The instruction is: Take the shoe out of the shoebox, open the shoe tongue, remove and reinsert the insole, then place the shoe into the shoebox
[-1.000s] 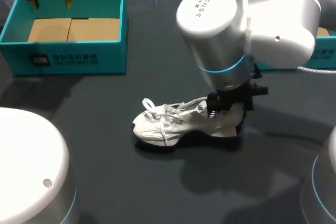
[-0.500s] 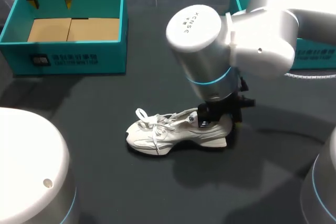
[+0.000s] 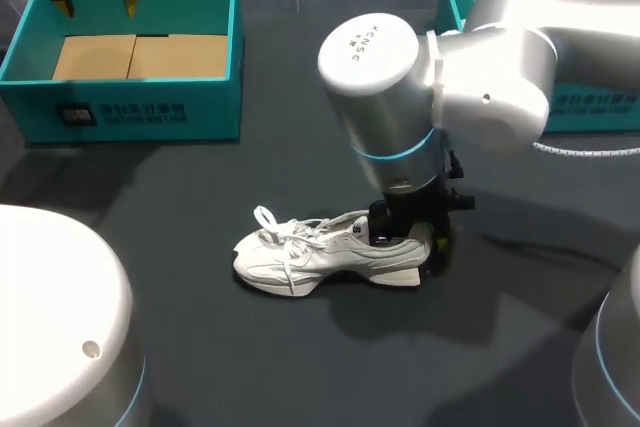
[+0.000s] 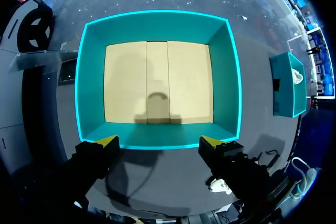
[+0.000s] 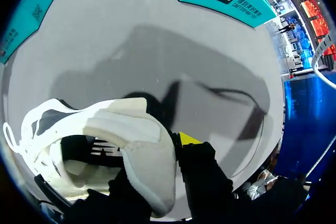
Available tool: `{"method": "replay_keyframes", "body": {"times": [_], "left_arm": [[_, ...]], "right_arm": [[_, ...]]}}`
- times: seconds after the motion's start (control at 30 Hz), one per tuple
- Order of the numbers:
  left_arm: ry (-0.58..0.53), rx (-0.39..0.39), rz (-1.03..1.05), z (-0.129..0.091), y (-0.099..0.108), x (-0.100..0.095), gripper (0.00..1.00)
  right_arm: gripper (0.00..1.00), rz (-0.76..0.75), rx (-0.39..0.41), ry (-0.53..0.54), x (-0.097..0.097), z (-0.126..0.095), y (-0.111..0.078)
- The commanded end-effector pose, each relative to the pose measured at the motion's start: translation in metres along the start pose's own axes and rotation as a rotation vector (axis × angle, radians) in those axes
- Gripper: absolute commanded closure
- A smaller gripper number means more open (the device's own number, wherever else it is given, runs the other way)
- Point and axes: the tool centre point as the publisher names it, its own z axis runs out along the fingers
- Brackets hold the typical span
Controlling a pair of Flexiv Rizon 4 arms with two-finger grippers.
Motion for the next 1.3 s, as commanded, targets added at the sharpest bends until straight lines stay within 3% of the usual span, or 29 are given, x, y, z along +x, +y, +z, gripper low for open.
{"method": "replay_keyframes", "body": {"times": [0.03, 0.6, 0.63, 0.67, 0.8, 0.87, 0.97, 1.0, 1.23, 1.3], "left_arm": [[0.0, 0.0, 0.0, 0.0, 0.0, 0.0, 0.0], [0.0, 0.0, 0.0, 0.0, 0.0, 0.0, 0.0], [0.0, 0.0, 0.0, 0.0, 0.0, 0.0, 0.0], [0.0, 0.0, 0.0, 0.0, 0.0, 0.0, 0.0], [0.0, 0.0, 0.0, 0.0, 0.0, 0.0, 0.0], [0.0, 0.0, 0.0, 0.0, 0.0, 0.0, 0.0], [0.0, 0.0, 0.0, 0.0, 0.0, 0.0, 0.0], [0.0, 0.0, 0.0, 0.0, 0.0, 0.0, 0.0], [0.0, 0.0, 0.0, 0.0, 0.0, 0.0, 0.0], [0.0, 0.0, 0.0, 0.0, 0.0, 0.0, 0.0]], "right_arm": [[1.0, -0.005, 0.01, 0.011, 0.001, 0.006, 0.0], [1.0, -0.072, 0.014, 0.025, 0.008, 0.014, 0.003], [0.93, -0.073, 0.016, 0.026, 0.008, 0.013, 0.003], [0.76, -0.075, 0.02, 0.029, 0.008, 0.013, 0.003], [0.51, -0.085, 0.027, 0.048, 0.006, 0.012, 0.005], [0.24, -0.085, 0.024, 0.058, 0.004, 0.008, 0.005], [0.11, -0.088, 0.026, 0.075, 0.001, 0.002, 0.007], [0.0, -0.094, 0.038, 0.084, -0.001, -0.002, 0.008], [0.0, -0.175, 0.017, 0.204, -0.021, -0.039, 0.013], [0.0, -0.234, 0.003, 0.283, -0.029, -0.051, 0.015]]}}
